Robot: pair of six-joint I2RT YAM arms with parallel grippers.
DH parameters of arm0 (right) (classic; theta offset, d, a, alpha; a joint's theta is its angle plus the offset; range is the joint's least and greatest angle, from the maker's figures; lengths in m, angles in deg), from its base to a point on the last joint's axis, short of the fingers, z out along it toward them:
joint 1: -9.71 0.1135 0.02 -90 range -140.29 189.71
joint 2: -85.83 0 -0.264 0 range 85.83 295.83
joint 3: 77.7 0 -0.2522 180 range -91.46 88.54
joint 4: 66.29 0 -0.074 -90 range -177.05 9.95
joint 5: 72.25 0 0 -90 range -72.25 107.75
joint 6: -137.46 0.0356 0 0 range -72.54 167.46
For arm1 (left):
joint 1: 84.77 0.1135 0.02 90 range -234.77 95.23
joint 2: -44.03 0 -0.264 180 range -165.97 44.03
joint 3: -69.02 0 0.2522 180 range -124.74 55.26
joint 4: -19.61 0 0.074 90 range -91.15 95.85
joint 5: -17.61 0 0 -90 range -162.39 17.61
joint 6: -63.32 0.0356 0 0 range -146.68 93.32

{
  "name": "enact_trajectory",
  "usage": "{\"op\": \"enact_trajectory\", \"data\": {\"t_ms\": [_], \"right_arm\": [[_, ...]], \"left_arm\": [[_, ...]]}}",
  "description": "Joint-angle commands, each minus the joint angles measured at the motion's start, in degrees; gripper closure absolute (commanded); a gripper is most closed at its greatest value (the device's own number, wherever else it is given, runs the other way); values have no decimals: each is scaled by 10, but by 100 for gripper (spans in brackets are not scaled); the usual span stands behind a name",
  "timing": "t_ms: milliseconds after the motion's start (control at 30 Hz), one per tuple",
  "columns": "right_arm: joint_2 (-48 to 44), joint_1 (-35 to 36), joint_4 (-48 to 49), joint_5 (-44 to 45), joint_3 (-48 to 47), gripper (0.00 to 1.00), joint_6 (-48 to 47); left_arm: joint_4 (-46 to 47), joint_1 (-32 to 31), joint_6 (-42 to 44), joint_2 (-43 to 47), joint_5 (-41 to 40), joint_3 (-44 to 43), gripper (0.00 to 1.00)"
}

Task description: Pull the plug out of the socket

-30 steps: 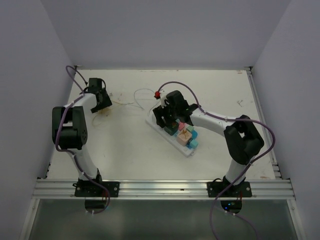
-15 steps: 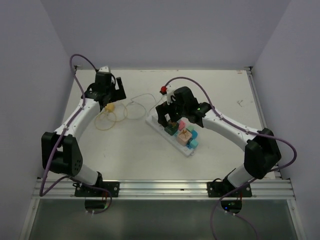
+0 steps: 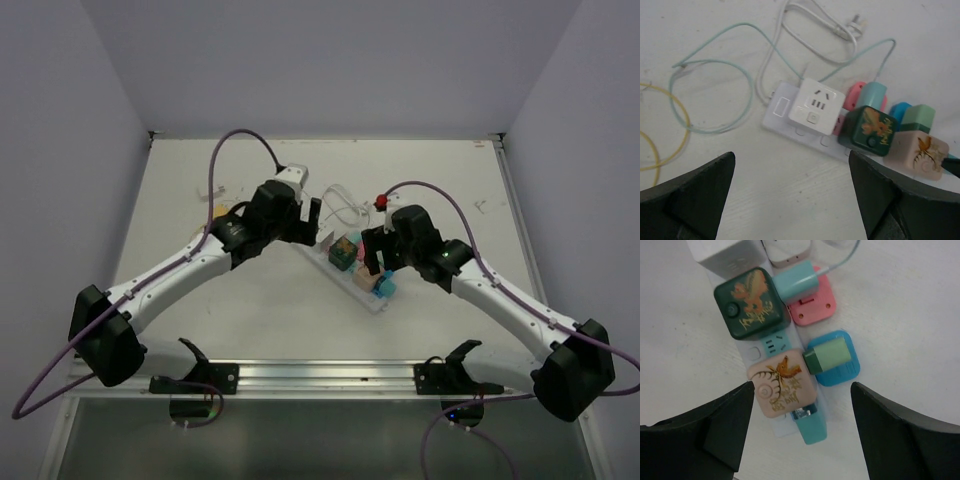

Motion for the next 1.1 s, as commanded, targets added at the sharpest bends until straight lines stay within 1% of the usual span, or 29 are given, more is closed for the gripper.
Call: {"op": "enact_trajectory", "data": {"t_ms": [0, 33, 133, 233, 333, 400, 500, 567, 633, 700, 733, 833, 1000, 1067], "right_arm": [[-50, -7, -35, 30, 35, 19, 64], [-56, -8, -51, 35, 40, 20, 73], [-83, -8, -76, 37, 59, 23, 105], [-115, -8, -77, 36, 93, 26, 136], [-128, -9, -88, 52, 112, 30, 163], [-133, -9, -95, 56, 119, 32, 173], [-129, -9, -88, 32, 131, 33, 170], [-112, -9, -68, 9, 138, 34, 158], [-97, -9, -48, -10, 138, 36, 143], [-70, -9, -30, -29, 138, 37, 131], [-63, -9, -10, -35, 138, 39, 130], [-25, -6, 22, -69, 129, 44, 117], [26, 1, 63, -81, 96, 48, 100], [50, 5, 77, -91, 83, 49, 98]], "left_arm": [[39, -66, 18, -6, -28, -3, 1], [43, -94, 20, -15, -28, -16, 1], [44, -138, 21, -60, -29, -46, 1], [52, -166, 13, -99, -33, -65, 1], [54, -171, -1, -151, -33, -79, 1], [51, -171, -6, -168, -34, -87, 2], [47, -171, -10, -192, -44, -90, 3], [36, -171, -18, -207, -79, -90, 4], [18, -170, -18, -220, -111, -89, 5], [8, -167, -18, -226, -129, -86, 6], [5, -163, -20, -229, -133, -86, 6], [4, -139, -28, -227, -129, -78, 7], [22, -75, -21, -214, -111, -64, 8], [26, -62, -13, -208, -114, -64, 8]]}}
